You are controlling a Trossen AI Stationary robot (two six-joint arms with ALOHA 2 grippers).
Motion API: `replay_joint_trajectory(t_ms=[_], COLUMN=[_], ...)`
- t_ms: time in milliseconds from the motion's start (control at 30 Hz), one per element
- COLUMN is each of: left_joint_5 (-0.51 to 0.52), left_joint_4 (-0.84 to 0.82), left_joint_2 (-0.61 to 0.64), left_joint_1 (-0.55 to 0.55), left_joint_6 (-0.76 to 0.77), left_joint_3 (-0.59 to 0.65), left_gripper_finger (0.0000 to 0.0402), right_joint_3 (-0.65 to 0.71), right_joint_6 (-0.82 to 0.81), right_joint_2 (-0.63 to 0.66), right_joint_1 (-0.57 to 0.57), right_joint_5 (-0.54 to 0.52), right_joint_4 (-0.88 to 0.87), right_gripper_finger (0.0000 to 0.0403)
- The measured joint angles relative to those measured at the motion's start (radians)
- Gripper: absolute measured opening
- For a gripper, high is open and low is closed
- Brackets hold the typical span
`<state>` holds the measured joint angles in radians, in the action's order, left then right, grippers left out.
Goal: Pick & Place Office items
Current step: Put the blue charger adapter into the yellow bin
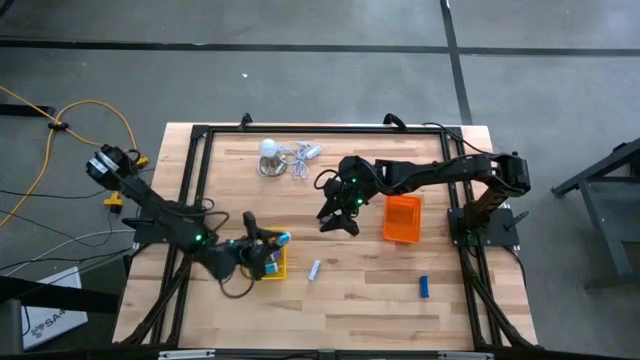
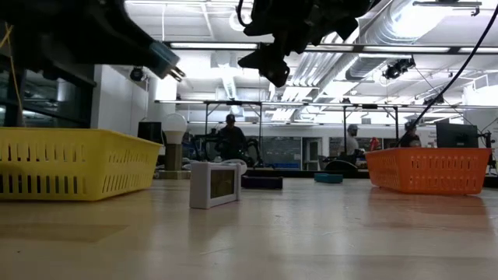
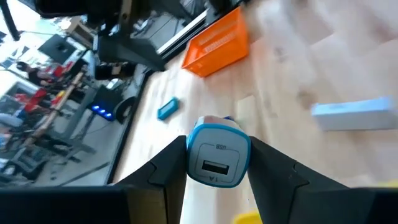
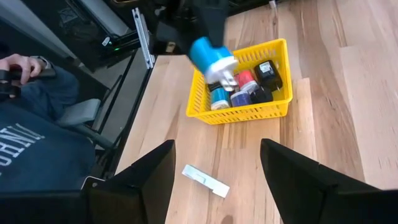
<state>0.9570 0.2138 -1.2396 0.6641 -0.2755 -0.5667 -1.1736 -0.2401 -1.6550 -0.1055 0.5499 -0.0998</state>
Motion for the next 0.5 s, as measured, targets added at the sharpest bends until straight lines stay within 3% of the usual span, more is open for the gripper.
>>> replay_joint_trajectory(t_ms=[267, 367, 500], left_joint_5=[0.112, 0.055, -0.098], left_joint_4=[-0.203, -0.341, -0.450], left_joint_2=[0.043, 0.070, 0.078], left_joint_1=[0.143, 0.149, 0.122], left_joint_6=[0.359, 0.555, 0.710], left_joint_3=[0.000, 0.000, 0.000], left_gripper_finger=[0.0140, 0.0146, 0.0150], right_joint_3=[0.000, 0.000, 0.000], right_joint_6=[-0.002, -0.003, -0.003], right_joint_2=[0.000, 0.000, 0.000], right_joint_1=[0.001, 0.001, 0.003], right_joint_5=[0.000, 0.000, 0.000], right_joint_4=[0.000, 0.000, 0.001], right_gripper_finger=[0.0221, 0.0220, 0.0220])
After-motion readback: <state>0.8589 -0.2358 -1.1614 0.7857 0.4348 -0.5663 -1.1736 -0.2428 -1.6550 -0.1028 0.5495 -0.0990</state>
